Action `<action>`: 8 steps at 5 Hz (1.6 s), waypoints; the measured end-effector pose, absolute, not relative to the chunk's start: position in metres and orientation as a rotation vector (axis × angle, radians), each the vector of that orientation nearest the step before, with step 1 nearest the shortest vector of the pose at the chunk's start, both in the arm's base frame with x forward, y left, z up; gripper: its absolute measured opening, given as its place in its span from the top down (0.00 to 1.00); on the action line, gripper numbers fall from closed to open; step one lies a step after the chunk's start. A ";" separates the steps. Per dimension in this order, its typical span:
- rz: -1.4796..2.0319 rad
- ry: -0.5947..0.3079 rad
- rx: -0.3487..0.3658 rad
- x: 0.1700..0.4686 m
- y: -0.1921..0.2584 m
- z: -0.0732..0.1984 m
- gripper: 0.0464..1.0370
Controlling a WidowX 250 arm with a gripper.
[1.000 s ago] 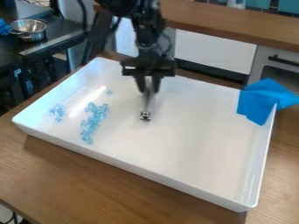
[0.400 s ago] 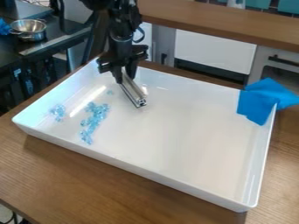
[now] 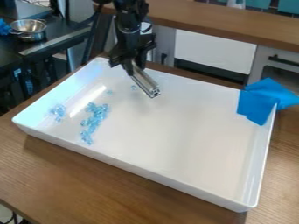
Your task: Sweep into pile
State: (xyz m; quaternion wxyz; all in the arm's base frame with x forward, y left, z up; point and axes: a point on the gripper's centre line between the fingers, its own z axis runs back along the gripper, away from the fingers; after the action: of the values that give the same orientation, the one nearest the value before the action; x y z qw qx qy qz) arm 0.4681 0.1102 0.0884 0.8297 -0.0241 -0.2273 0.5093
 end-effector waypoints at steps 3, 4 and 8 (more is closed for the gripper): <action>1.116 -0.465 0.001 0.476 0.107 0.068 0.71; 1.112 -0.480 0.018 0.477 0.109 0.068 0.71; 1.274 -0.390 -0.012 0.413 0.146 0.064 0.71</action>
State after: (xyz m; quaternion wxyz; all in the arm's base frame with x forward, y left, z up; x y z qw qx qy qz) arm 0.4132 0.1464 0.0644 0.7861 -0.0054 -0.1811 0.5910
